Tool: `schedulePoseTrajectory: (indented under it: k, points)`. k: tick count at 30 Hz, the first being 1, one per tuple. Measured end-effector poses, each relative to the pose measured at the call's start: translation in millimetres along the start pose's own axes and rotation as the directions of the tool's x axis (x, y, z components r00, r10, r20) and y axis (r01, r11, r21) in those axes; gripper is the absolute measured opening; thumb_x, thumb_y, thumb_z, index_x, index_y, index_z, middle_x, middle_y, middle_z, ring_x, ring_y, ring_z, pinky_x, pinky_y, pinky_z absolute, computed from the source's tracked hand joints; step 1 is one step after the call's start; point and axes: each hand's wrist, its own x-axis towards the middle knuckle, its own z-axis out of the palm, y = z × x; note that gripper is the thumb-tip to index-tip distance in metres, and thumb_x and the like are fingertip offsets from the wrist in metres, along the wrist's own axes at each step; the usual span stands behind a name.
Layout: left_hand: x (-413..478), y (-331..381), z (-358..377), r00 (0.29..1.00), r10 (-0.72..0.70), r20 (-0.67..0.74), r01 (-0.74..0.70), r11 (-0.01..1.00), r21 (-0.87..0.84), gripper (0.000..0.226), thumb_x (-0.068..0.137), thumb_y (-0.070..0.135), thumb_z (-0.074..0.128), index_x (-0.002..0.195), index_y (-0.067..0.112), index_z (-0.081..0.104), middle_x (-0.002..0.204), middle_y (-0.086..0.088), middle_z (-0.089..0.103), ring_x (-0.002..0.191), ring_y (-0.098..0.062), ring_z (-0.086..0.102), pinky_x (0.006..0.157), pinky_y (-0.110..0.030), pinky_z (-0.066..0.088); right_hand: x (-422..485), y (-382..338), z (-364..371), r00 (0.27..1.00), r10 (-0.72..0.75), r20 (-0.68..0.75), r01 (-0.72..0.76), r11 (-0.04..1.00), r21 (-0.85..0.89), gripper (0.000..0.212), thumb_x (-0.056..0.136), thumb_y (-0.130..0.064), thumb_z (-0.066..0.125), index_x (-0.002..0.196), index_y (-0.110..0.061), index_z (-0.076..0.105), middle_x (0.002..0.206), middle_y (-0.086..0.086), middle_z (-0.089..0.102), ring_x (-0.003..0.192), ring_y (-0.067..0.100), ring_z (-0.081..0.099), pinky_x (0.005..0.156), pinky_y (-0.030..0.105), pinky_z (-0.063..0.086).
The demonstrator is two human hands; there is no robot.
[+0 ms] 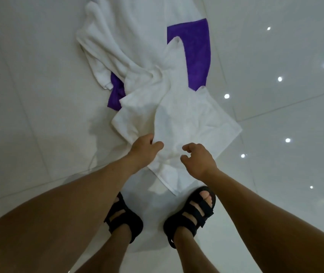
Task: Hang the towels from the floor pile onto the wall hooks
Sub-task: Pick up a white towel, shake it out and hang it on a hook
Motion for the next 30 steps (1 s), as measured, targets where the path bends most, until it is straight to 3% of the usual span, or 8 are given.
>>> schedulePoseTrajectory:
  k: [4,8,12,16,19,22,24,30]
  points:
    - [-54.4,77.7,-29.3,0.998,0.067,-0.013,-0.068,0.972,-0.223,0.035,0.066,0.035,0.052,0.082,0.005,0.061,0.077,0.001,0.061,0.074,-0.018,0.057,0.066,-0.031,0.045,-54.0,-22.0,-49.8,0.996,-0.021,-0.083,0.025,0.999,0.045,0.049,0.092,-0.029,0.055,0.139,-0.021,0.045,0.138,0.003,0.048,0.119,0.021,0.053,0.097,0.035,0.044]
    - [-111.4,166.5,-70.7,0.984,0.166,-0.059,-0.175,0.900,-0.398,0.031,0.082,0.029,0.061,0.099,0.004,0.063,0.097,-0.008,0.070,0.092,-0.025,0.066,0.080,-0.038,0.055,-116.1,-62.6,-108.1,0.967,-0.124,-0.223,0.149,0.984,0.100,0.063,0.088,-0.035,0.064,0.143,-0.022,0.038,0.141,0.002,0.044,0.125,0.021,0.047,0.102,0.038,0.043]
    - [-180.2,252.3,-107.9,0.951,0.308,-0.028,-0.288,0.849,-0.442,0.035,0.088,0.030,0.060,0.109,0.002,0.062,0.108,-0.017,0.069,0.097,-0.029,0.068,0.078,-0.040,0.058,-172.4,-118.0,-169.5,0.825,-0.286,-0.488,0.362,0.930,0.067,0.078,0.076,-0.041,0.075,0.141,-0.021,0.036,0.145,0.000,0.037,0.129,0.018,0.037,0.098,0.035,0.042]
    - [-256.5,328.4,-146.4,0.917,0.392,-0.074,-0.385,0.820,-0.424,0.035,0.077,0.030,0.064,0.090,-0.002,0.061,0.091,-0.017,0.068,0.086,-0.033,0.066,0.075,-0.042,0.055,-221.0,-167.5,-226.7,0.687,-0.258,-0.679,0.426,0.901,0.089,0.091,0.066,-0.047,0.077,0.140,-0.024,0.029,0.143,-0.003,0.037,0.129,0.020,0.040,0.098,0.034,0.041]
    - [-312.9,367.9,-176.0,0.896,0.438,-0.075,-0.430,0.809,-0.400,0.042,0.082,0.024,0.066,0.101,-0.012,0.058,0.099,-0.024,0.068,0.092,-0.038,0.067,0.085,-0.050,0.054,-258.9,-203.3,-266.1,0.749,-0.183,-0.637,0.436,0.859,0.266,0.092,0.068,-0.051,0.077,0.144,-0.032,0.027,0.135,-0.011,0.046,0.123,0.010,0.046,0.093,0.028,0.042]
    - [-362.7,395.0,-207.9,0.876,0.475,-0.080,-0.466,0.794,-0.389,0.037,0.087,0.022,0.065,0.098,-0.013,0.059,0.094,-0.022,0.068,0.086,-0.031,0.067,0.084,-0.048,0.054,-298.7,-235.5,-292.7,0.799,-0.338,-0.497,0.465,0.871,0.156,0.040,0.087,-0.046,0.061,0.123,-0.029,0.056,0.103,-0.014,0.060,0.100,0.016,0.062,0.073,0.025,0.046]
    - [-394.3,409.3,-228.4,0.858,0.505,-0.092,-0.496,0.770,-0.401,0.028,0.087,0.022,0.065,0.094,-0.005,0.062,0.090,-0.019,0.065,0.083,-0.029,0.063,0.079,-0.043,0.052,-325.6,-256.2,-303.6,0.846,-0.316,-0.429,0.450,0.854,0.260,0.034,0.093,-0.042,0.055,0.117,-0.018,0.063,0.102,-0.005,0.065,0.097,0.023,0.064,0.079,0.035,0.051]
    - [-472.4,441.0,-297.9,0.790,0.552,-0.267,-0.613,0.715,-0.336,0.019,0.087,0.035,0.062,0.082,0.017,0.067,0.079,0.002,0.067,0.078,-0.015,0.059,0.067,-0.031,0.045,-424.4,-325.0,-333.9,0.934,-0.126,-0.334,0.347,0.537,0.769,0.031,0.089,-0.042,0.049,0.093,-0.018,0.068,0.101,0.016,0.072,0.095,0.034,0.069,0.090,0.055,0.053]
